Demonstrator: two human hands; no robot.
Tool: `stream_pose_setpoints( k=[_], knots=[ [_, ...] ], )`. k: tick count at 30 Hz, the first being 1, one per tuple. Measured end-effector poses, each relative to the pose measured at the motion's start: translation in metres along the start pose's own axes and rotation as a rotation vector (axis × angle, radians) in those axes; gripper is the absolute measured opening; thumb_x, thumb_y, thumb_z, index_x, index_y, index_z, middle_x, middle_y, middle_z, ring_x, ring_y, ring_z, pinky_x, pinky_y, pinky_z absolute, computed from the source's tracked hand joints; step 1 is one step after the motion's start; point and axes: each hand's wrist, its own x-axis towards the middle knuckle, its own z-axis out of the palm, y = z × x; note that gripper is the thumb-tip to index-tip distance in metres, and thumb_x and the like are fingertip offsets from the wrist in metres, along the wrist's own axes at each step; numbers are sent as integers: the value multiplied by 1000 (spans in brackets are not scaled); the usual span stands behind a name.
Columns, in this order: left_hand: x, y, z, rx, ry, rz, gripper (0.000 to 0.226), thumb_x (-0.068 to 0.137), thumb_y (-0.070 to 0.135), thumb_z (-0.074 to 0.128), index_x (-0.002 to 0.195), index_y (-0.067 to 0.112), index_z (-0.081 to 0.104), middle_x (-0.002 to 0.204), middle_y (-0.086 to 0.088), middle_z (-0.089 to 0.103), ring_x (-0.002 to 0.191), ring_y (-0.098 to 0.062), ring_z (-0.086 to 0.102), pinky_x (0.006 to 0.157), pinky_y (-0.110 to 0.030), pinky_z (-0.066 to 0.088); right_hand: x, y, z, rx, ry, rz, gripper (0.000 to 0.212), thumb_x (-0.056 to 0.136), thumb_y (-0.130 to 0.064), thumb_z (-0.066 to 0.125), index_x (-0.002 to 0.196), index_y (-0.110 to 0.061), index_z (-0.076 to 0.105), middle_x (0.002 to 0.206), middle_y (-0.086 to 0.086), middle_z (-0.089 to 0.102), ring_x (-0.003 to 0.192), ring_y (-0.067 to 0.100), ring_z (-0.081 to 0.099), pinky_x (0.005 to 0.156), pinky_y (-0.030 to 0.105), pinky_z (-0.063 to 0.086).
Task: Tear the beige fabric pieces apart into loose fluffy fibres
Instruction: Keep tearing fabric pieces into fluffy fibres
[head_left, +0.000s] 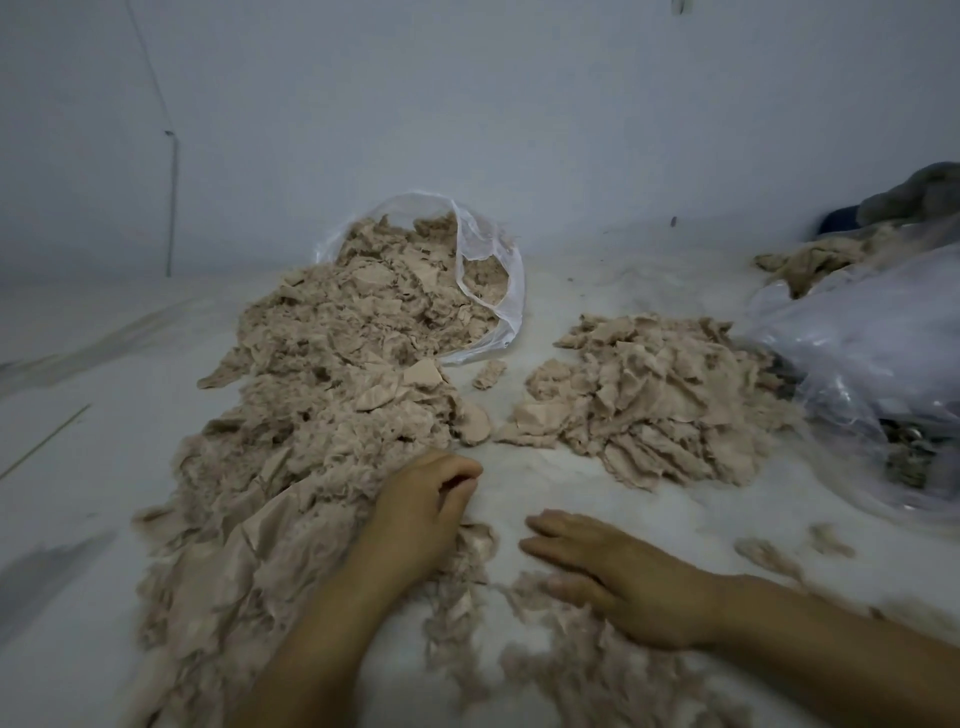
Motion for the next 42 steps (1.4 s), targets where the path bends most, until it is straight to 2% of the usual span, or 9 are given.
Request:
stream_pose_setpoints(
  k=[4, 7, 10, 13, 18, 22, 30, 38, 42],
  knots=[
    [-6, -4, -13, 143, -340, 88, 24, 97, 17, 50, 116, 16, 63, 113, 5, 61, 106, -9, 54, 84, -8, 34, -13, -2, -9, 344, 306, 66, 34, 90, -52, 37, 121, -49, 50, 126, -37, 48, 118, -17, 44, 100, 4, 31],
    [-17, -14, -16, 220, -393, 73, 40, 94, 3, 44, 131, 14, 53, 136, -2, 51, 126, -15, 44, 95, -2, 20, -13, -5, 1, 209, 82, -29, 36, 92, -56, 35, 128, -59, 34, 137, -40, 31, 131, -18, 27, 103, -1, 18],
    [-25, -26, -17, 320, -348, 55, 43, 98, 13, 42, 140, 18, 42, 144, -1, 43, 130, -13, 39, 104, -11, 21, -21, -14, 10, 365, 23, -155, 32, 91, -54, 51, 109, -36, 71, 131, -19, 58, 127, -1, 47, 107, 18, 35],
    [-21, -30, -13, 306, -281, 42, 36, 96, 17, 50, 131, 19, 53, 130, -1, 57, 116, -14, 48, 97, -20, 36, -22, -19, -4, 625, 191, -9, 48, 83, -62, 56, 68, -22, 77, 84, -3, 75, 79, 14, 69, 78, 33, 54],
    [-10, -15, 1, 15, -191, -13, 34, 88, 14, 62, 122, 22, 62, 113, 9, 63, 94, 8, 50, 75, 6, 31, 18, -32, -14, 536, 354, 193, 27, 79, -35, 75, 102, -27, 62, 96, -9, 62, 82, 8, 61, 68, 20, 48],
    [-10, -20, 4, 103, -239, 56, 36, 93, 17, 54, 128, 22, 56, 122, 9, 58, 106, 1, 49, 82, 4, 27, 37, -28, -3, 739, 427, 265, 12, 89, -9, 64, 78, -9, 60, 61, 4, 59, 50, 11, 51, 51, 23, 42],
    [1, -26, 6, 71, -162, -60, 29, 93, 13, 51, 116, 23, 67, 119, 10, 64, 94, 11, 47, 73, 10, 28, 42, -25, -4, 956, 405, 238, 15, 93, -21, 61, 87, -8, 60, 53, 6, 56, 43, 14, 48, 41, 23, 37],
    [5, -20, 21, 190, -238, -85, 30, 99, 32, 43, 73, 16, 48, 74, -1, 57, 71, -17, 53, 65, -29, 36, 39, -16, -3, 1100, 684, 237, 17, 95, -9, 54, 79, -4, 56, 45, 6, 52, 36, 14, 42, 39, 24, 35],
    [11, -11, 14, -143, -121, -198, 25, 93, 34, 54, 75, 17, 58, 69, 11, 56, 62, -1, 50, 62, -19, 42, 37, -12, -5, 1080, 681, 226, 21, 93, -17, 60, 75, -6, 60, 45, 7, 51, 34, 14, 39, 38, 20, 29]
  ],
)
